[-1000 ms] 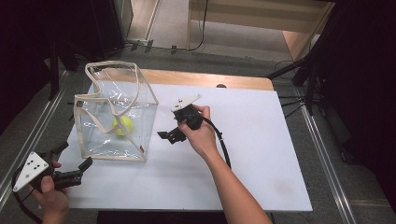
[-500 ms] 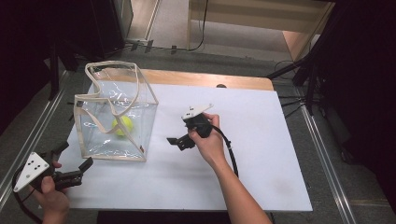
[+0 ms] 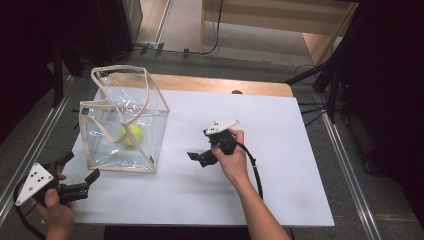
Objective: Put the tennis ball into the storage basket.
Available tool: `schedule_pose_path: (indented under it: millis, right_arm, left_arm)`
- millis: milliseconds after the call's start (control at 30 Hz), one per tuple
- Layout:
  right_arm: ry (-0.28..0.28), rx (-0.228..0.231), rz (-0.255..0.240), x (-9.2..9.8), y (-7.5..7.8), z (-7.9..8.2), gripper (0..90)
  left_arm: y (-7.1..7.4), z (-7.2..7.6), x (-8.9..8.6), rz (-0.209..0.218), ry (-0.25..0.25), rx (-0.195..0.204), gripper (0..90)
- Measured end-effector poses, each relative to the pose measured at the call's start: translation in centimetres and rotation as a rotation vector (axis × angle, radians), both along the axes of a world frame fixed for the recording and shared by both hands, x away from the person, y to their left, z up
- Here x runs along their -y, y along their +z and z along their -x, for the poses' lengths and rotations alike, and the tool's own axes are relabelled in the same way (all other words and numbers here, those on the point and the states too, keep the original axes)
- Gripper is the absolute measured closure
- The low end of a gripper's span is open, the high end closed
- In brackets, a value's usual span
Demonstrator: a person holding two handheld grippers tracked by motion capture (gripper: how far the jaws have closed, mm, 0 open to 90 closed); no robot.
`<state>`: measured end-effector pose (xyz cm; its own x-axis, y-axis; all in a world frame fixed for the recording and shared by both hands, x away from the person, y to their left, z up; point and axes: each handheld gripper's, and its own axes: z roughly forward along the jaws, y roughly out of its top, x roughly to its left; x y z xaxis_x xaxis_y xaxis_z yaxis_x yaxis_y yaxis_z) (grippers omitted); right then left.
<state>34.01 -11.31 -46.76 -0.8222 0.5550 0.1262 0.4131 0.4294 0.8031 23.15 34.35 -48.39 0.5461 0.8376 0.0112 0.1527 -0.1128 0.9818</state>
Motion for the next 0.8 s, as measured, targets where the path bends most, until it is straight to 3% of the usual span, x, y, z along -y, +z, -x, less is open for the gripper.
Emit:
schedule_pose_path:
  millis: [800]
  right_arm:
    - [-0.084, 0.02, -0.022, 4.8, -0.9, 2.3, 0.0]
  left_arm:
    - [0.0, 0.1, 0.1, -0.014, -0.002, 0.003, 0.2]
